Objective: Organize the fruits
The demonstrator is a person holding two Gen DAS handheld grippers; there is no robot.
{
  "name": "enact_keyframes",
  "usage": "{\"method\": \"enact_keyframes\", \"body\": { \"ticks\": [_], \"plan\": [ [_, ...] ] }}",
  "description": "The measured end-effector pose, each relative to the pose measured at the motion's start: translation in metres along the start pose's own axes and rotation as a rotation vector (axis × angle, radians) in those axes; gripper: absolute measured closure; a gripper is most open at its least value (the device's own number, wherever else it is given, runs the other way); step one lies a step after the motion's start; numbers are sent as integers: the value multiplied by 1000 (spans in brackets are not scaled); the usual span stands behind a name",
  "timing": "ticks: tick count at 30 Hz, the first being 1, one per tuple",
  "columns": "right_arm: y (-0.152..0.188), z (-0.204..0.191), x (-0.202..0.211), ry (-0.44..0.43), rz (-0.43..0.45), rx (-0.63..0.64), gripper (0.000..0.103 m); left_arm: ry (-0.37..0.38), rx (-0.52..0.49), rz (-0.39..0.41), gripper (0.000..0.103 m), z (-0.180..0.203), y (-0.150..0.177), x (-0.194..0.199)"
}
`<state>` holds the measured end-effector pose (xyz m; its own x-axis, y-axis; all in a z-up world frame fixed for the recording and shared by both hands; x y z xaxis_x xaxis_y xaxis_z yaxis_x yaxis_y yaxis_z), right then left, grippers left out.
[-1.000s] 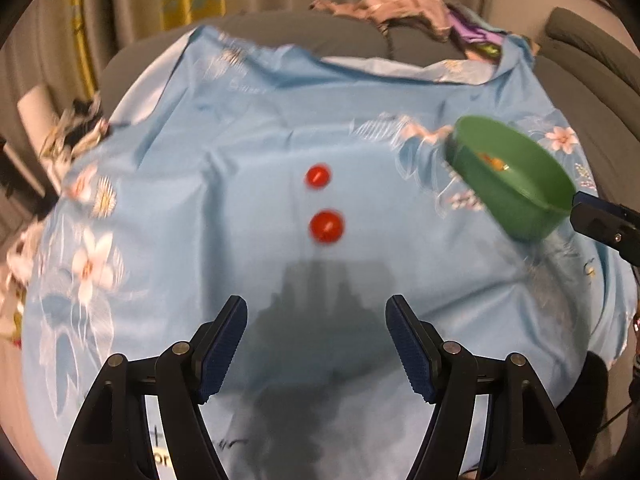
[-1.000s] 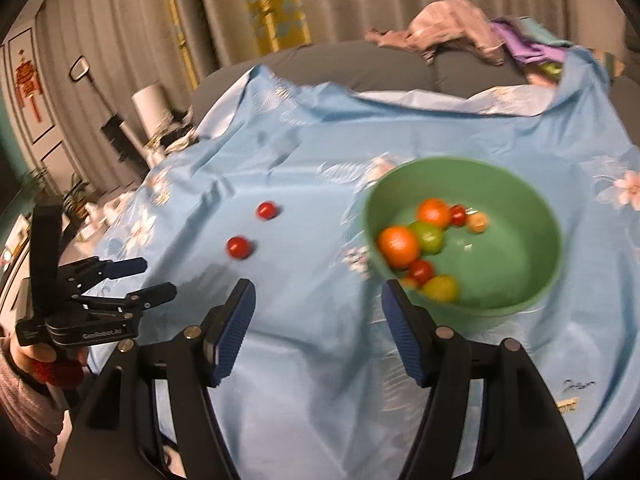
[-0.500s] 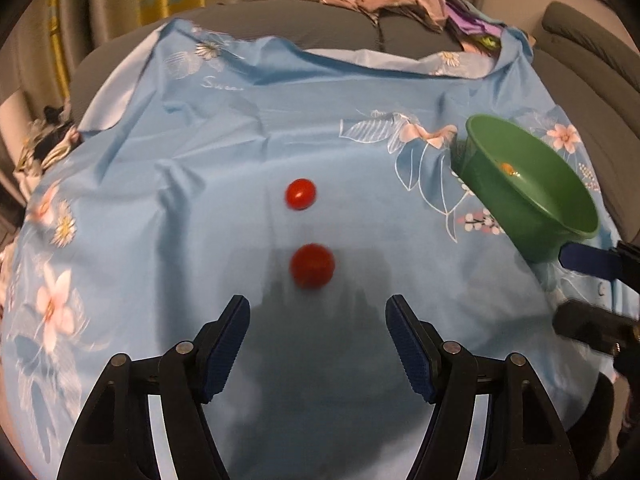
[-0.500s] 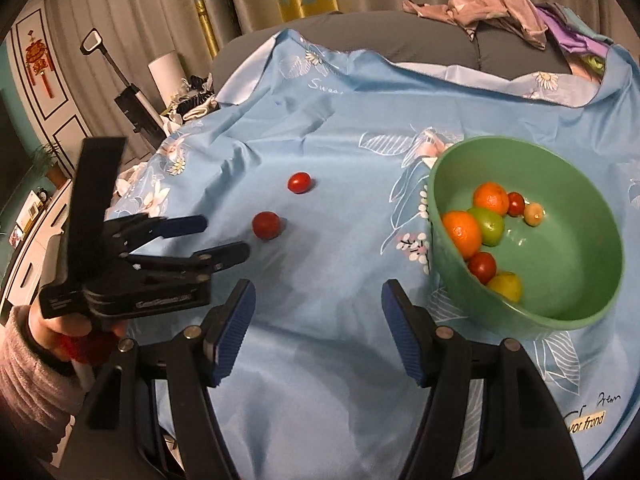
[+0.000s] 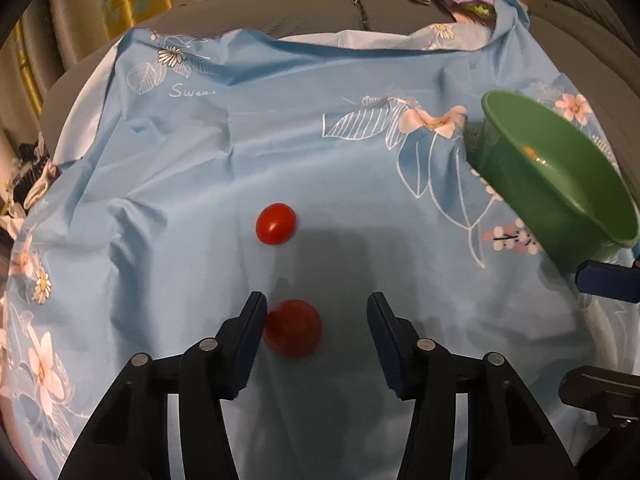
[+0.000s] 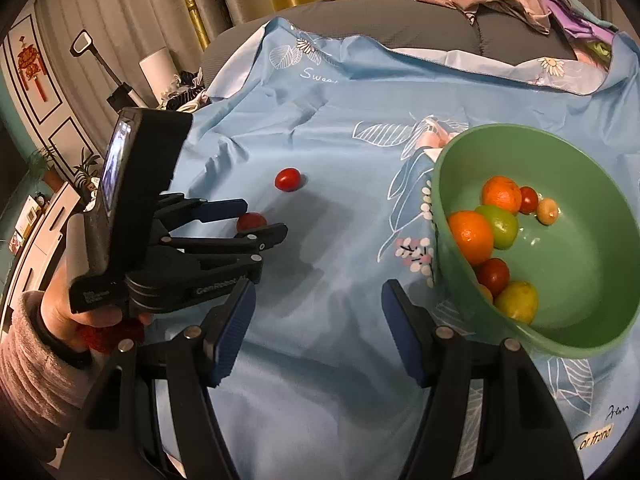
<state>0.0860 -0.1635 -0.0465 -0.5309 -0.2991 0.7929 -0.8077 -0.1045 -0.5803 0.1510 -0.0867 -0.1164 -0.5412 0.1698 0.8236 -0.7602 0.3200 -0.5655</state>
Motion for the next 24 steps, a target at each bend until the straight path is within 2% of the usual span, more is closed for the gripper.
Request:
{"method": "enact_keyframes", "body": {
  "ticks": [5,13,24],
  "plan": [
    [-3,-2,-4,-3,-5,1,37,-17,7,-17,72,-9,4,-6],
    [-5,-7,-13,-8,-23,6,37,14,79,-10,73,-27,12,-5],
    [-6,-18,-36,-21,-76,6,37,55,226,58,73,-67,37,34]
  ]
}}
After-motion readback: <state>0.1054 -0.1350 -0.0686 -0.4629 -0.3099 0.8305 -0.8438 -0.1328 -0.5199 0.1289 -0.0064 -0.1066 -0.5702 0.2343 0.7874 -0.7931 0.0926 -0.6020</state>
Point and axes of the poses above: each gripper's, at about its wrist camera, not at the fingertips, and x roughly against the way its jaws point, z to its right, y to its underside, the point moved 9 cm from there along -x, roughly the way its jaws point, and after that the axes turned 2 degrees about -x, right-handed, at the moved point
